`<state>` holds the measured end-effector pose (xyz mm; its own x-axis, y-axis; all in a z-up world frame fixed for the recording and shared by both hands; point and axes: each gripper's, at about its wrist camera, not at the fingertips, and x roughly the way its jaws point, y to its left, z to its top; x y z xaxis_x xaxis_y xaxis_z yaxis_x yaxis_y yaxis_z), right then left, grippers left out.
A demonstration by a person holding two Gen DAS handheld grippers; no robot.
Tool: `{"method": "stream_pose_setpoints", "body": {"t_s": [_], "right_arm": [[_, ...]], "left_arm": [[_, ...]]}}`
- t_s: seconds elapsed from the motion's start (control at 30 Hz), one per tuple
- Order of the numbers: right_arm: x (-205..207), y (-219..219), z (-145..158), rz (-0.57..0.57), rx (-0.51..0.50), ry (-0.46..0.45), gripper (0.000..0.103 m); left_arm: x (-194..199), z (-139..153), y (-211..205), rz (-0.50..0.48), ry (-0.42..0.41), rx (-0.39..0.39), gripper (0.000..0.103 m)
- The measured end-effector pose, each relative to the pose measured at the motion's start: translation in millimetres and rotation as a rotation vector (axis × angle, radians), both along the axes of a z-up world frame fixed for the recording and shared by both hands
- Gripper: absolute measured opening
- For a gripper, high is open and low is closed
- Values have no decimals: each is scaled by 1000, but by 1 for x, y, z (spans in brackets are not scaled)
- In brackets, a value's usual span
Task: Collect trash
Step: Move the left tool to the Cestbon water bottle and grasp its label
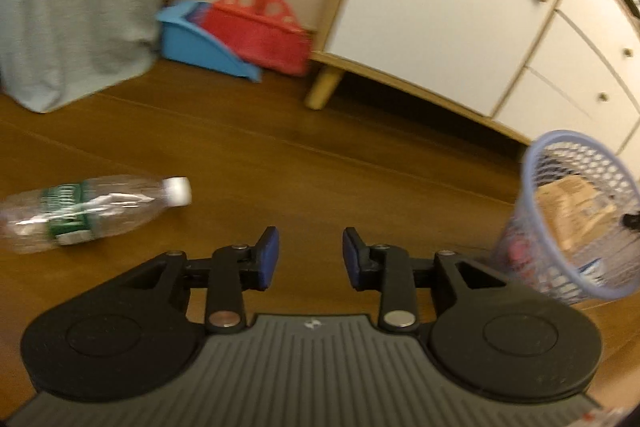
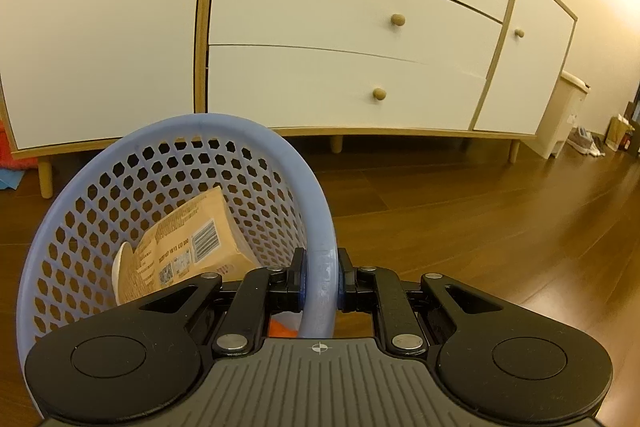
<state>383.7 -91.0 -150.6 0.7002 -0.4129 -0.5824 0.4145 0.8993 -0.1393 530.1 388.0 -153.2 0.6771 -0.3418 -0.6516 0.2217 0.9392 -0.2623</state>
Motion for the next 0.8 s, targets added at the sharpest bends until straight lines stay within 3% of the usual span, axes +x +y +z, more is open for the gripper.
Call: {"method": "stream_pose_setpoints", "body": {"t_s": [0.43,0.57,0.8], "right_arm": [[10,2,-2,-22,-2,7,10],[9,4,-1,-36,6,12,10],[10,15,0,-64,-4,18,11]], "left_arm": [[25,-10,63,62,-34,253,44],[39,-17,75,44,-39,329,53],[61,-41,92,-12,-12,443,57]]}}
